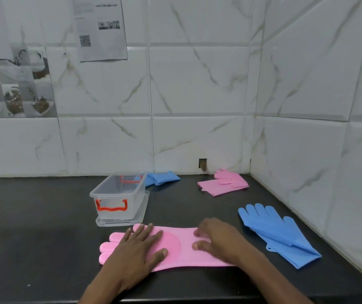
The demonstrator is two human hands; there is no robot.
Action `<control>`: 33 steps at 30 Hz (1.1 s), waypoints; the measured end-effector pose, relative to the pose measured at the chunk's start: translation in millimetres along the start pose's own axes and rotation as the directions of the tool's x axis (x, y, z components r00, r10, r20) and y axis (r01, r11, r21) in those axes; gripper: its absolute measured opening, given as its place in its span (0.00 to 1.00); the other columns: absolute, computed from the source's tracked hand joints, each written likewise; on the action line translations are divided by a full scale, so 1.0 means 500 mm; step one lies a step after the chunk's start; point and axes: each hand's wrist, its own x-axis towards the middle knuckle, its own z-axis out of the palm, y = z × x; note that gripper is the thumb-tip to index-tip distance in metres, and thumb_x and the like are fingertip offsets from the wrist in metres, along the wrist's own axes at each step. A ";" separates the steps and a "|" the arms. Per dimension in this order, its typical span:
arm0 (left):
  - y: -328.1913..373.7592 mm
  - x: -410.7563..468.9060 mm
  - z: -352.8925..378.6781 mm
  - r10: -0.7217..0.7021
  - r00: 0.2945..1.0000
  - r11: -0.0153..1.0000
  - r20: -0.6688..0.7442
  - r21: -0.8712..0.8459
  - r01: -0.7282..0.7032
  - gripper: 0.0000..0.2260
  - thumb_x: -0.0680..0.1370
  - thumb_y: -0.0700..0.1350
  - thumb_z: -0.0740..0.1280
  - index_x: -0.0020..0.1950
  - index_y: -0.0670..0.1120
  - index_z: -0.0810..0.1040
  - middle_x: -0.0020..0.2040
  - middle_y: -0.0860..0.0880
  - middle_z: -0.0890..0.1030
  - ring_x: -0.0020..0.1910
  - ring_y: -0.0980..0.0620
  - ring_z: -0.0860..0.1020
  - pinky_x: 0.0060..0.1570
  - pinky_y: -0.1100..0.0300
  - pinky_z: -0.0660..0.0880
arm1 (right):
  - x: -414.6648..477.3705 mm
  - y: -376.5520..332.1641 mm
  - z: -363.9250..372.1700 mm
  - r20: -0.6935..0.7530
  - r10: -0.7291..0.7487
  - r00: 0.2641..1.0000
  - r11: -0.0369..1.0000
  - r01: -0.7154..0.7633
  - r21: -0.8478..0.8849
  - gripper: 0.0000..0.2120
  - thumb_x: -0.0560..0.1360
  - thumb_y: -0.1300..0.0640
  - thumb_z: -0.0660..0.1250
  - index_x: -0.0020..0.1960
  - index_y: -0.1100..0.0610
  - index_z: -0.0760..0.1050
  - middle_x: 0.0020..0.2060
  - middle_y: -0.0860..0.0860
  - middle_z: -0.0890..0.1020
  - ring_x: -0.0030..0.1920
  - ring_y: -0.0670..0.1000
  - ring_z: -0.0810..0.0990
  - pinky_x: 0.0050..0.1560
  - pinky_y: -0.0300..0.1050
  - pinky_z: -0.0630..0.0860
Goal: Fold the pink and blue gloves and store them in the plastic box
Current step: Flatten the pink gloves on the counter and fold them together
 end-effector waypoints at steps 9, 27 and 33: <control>-0.007 0.003 0.000 0.020 0.995 0.994 -0.099 -0.106 -0.030 0.23 0.79 0.65 0.52 0.73 0.64 0.65 0.78 0.61 0.58 0.76 0.62 0.54 0.71 0.65 0.43 | 0.265 0.170 -0.032 -0.221 0.293 0.930 0.910 -0.343 -0.233 0.17 0.77 0.64 0.64 0.66 0.61 0.71 0.64 0.59 0.73 0.62 0.57 0.72 0.59 0.48 0.73; -0.005 0.005 0.000 0.002 0.993 0.991 -0.120 -0.131 -0.018 0.24 0.78 0.65 0.53 0.73 0.63 0.65 0.77 0.61 0.58 0.76 0.61 0.55 0.75 0.62 0.48 | 0.269 0.206 -0.048 -0.237 0.320 0.917 0.941 -0.336 -0.032 0.13 0.77 0.53 0.66 0.58 0.58 0.79 0.58 0.53 0.81 0.59 0.53 0.77 0.59 0.41 0.72; -0.016 0.019 0.006 -0.009 0.997 0.987 -0.082 -0.159 -0.004 0.24 0.76 0.68 0.53 0.72 0.65 0.66 0.77 0.63 0.59 0.76 0.62 0.57 0.74 0.62 0.49 | 0.256 0.277 -0.069 -0.158 0.465 0.871 0.867 -0.484 -0.114 0.19 0.75 0.47 0.67 0.58 0.60 0.77 0.57 0.57 0.79 0.57 0.54 0.77 0.55 0.43 0.71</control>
